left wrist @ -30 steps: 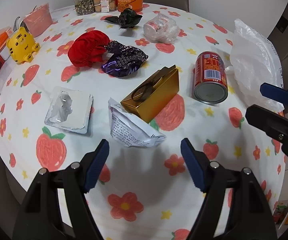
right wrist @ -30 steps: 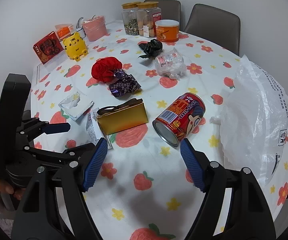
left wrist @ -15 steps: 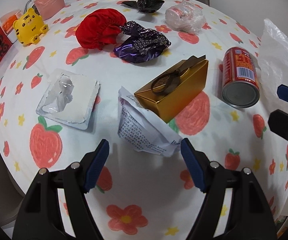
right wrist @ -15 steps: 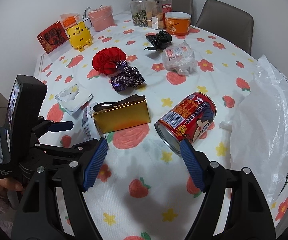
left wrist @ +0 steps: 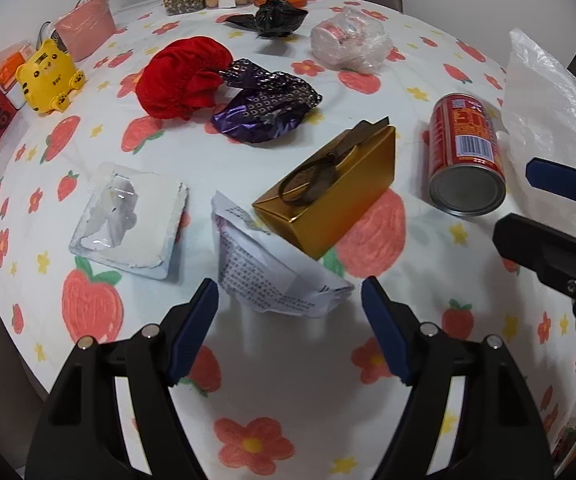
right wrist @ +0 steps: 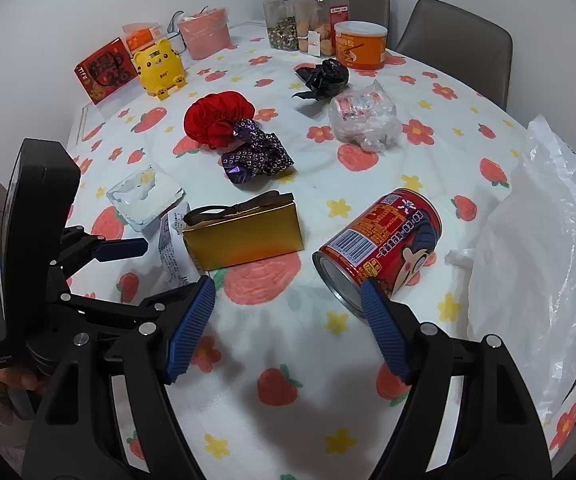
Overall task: Collect trash
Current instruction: 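Lower the left tool onto the white receipt and close on it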
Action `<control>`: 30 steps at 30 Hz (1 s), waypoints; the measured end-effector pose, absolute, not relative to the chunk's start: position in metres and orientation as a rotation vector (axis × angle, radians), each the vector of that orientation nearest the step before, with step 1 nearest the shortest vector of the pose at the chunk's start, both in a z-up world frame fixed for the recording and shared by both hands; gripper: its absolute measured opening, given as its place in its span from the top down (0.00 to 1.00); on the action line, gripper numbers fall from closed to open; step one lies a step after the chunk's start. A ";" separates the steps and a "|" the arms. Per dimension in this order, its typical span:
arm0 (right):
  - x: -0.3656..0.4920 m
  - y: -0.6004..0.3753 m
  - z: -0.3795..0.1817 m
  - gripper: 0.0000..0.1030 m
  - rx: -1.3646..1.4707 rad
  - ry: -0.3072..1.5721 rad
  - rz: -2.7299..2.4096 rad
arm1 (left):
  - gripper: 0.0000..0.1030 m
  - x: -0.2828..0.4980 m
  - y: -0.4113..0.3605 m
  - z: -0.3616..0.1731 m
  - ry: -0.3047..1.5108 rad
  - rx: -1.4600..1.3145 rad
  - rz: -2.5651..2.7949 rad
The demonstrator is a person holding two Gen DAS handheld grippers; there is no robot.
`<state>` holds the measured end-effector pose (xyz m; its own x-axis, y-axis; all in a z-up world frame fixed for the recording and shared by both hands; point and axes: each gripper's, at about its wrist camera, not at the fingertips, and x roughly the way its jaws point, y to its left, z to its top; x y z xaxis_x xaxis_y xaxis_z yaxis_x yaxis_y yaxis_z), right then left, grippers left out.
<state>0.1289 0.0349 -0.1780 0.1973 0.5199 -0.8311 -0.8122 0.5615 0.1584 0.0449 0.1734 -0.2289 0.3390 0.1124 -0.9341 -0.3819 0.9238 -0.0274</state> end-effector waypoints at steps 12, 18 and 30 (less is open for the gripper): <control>0.141 0.020 -0.179 0.30 -0.326 1.004 0.889 | 0.28 0.077 0.172 -0.250 1.208 -0.272 0.255; 0.150 0.015 -0.181 0.30 -0.316 1.008 0.861 | 0.28 0.092 0.171 -0.251 1.195 -0.219 0.226; 0.160 0.014 -0.186 0.30 -0.302 1.024 0.837 | 0.30 0.095 0.172 -0.254 1.188 -0.129 0.184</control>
<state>0.1601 0.0138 -0.1860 0.2520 0.4706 -0.8456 -0.7349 0.6616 0.1492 0.0950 0.1717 -0.2540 0.3616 0.0749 -0.9293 -0.2103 0.9776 -0.0030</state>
